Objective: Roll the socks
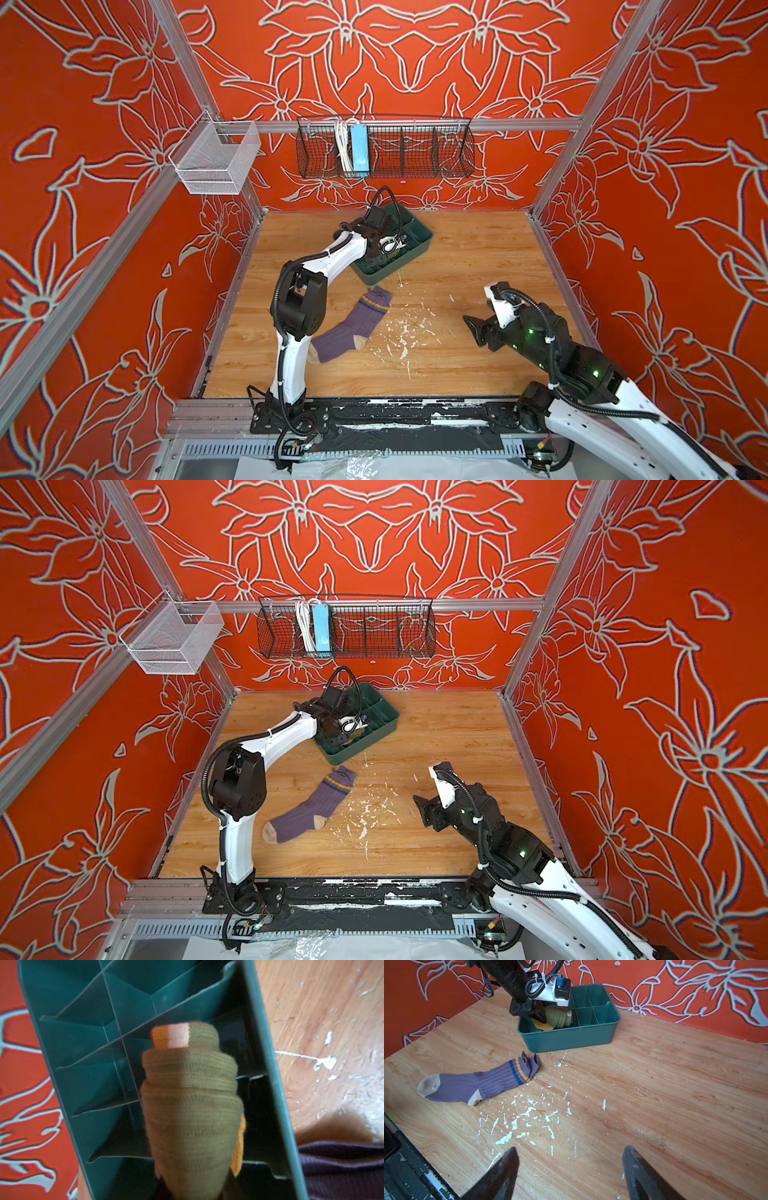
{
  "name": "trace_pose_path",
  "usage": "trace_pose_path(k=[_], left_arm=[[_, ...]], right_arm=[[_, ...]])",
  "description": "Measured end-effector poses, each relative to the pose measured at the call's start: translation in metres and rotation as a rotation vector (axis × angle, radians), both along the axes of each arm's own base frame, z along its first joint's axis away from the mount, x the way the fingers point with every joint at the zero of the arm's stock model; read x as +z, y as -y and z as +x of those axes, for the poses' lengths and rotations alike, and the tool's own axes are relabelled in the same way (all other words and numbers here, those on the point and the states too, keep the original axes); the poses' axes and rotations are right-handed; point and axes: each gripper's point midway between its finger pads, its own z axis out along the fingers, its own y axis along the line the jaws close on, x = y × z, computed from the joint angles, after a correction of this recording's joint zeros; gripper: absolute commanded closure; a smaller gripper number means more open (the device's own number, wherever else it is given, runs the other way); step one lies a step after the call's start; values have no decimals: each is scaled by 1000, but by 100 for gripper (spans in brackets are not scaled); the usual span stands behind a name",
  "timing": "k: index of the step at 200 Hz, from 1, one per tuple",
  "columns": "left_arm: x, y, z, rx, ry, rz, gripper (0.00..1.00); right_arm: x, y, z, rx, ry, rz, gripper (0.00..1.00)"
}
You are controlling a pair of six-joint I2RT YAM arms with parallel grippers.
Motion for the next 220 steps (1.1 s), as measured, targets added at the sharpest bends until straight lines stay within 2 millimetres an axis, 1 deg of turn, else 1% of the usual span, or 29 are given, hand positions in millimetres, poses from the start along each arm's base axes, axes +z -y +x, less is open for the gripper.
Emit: trace_pose_path(k=[10, 28, 50, 85, 118, 128, 145, 166, 177, 200, 220], left_arm=[[0, 7, -2, -22, 5, 10, 100], [-3, 24, -8, -63, 8, 28, 100], [-3, 57, -14, -123, 10, 20, 100], [-7, 124, -30, -221, -4, -37, 100], [-5, 195, -45, -286, -45, -173, 100], [-5, 218, -53, -311, -66, -222, 100], [-3, 245, -68, -350, -96, -280, 100], [4, 261, -86, -393, -122, -310, 100], [9, 263, -92, -418, -118, -311, 100], [24, 250, -102, -485, -97, -284, 100], [44, 239, -111, -569, -49, -261, 100]], right_arm=[[1, 0, -1, 0, 7, 7, 19], [5, 3, -3, -1, 28, 25, 18], [11, 7, -6, -6, 52, 43, 18], [21, 21, -15, -36, 94, 84, 18], [30, 40, -27, -80, 133, 140, 17], [31, 45, -30, -95, 140, 150, 18], [30, 52, -34, -115, 139, 165, 19], [30, 57, -37, -133, 123, 176, 20], [32, 58, -38, -142, 115, 185, 20], [36, 60, -36, -170, 96, 204, 20], [43, 62, -36, -193, 86, 229, 22]])
